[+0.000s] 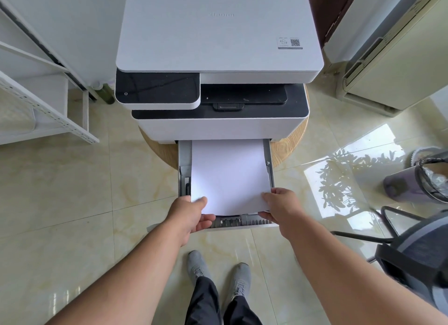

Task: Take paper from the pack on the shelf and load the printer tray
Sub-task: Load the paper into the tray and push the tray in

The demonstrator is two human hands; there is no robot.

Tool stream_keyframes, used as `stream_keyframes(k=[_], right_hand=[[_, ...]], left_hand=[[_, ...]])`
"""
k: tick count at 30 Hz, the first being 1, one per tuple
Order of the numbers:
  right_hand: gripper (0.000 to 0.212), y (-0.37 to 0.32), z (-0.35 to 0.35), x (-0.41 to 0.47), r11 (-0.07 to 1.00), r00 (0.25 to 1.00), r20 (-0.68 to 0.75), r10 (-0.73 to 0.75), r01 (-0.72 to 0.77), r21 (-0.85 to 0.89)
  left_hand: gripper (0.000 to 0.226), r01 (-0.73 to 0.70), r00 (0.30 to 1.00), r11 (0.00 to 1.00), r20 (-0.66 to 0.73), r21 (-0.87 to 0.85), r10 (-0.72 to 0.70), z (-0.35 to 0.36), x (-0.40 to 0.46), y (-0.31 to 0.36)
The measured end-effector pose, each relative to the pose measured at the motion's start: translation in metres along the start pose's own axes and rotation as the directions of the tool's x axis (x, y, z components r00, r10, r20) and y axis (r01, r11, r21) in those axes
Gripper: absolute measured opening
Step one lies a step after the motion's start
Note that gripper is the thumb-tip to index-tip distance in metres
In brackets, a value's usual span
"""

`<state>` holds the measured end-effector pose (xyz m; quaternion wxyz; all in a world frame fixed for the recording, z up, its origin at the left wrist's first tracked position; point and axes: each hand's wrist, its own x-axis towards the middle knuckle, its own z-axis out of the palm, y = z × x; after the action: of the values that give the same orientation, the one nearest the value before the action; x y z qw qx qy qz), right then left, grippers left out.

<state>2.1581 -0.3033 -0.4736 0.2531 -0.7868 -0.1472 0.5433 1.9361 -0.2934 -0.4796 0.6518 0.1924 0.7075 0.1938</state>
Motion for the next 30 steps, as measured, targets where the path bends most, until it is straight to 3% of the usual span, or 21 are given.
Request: stream_keyframes(k=[8,19,30], right_hand=[[0.039,0.002,0.005,-0.007,0.976,0.996,-0.024,-0.091,0.085,-0.202],[0.029,0.006,0.009,-0.009,0.948,0.992,-0.109,-0.070,0.032,-0.315],[0.021,0.013,0.005,0.001,0.973,0.992,-0.125,-0.034,0.004,-0.232]], left_hand=[[0.068,-0.003,0.999,0.997,-0.038,-0.071,0.000,-0.004,-0.005,-0.011],[0.070,-0.056,0.996,0.998,-0.062,0.037,0.058,-0.005,0.001,-0.012],[0.070,-0.040,0.998,0.997,-0.039,0.064,0.042,-0.004,0.006,-0.011]])
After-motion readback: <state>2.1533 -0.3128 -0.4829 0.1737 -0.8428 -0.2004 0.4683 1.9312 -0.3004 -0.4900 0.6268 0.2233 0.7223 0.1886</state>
